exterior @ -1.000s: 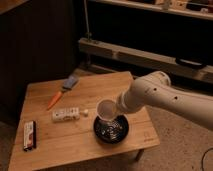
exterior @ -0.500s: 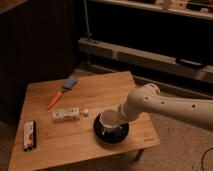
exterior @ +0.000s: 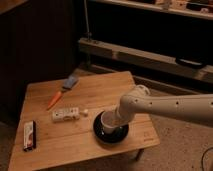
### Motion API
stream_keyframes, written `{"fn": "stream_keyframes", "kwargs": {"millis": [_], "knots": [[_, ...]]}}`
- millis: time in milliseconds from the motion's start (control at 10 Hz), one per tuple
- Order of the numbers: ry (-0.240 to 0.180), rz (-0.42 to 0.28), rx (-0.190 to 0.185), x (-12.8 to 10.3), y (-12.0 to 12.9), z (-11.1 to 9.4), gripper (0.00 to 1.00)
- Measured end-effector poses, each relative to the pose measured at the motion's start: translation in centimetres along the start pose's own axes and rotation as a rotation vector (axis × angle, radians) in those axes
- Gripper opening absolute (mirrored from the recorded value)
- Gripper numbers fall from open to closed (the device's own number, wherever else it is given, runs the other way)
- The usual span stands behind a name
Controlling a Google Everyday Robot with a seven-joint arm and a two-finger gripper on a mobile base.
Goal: Place the ceramic cup in the ceramic bowl
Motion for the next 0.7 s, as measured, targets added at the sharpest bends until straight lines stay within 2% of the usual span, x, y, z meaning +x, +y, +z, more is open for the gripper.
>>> {"fn": "stream_keyframes", "kwargs": {"millis": [100, 300, 500, 600, 700], "knots": [[-0.005, 0.004, 0.001, -0.1, 0.0, 0.0, 0.78], [-0.021, 0.006, -0.021, -0.3, 0.2, -0.2, 0.80], [-0.053, 0.000, -0.072, -0.4, 0.3, -1.0, 0.80], [-0.087, 0.002, -0.125, -0.4, 0.4, -2.1, 0.80], [-0.113, 0.007, -0.148, -0.5, 0.2, -3.2, 0.80]]}}
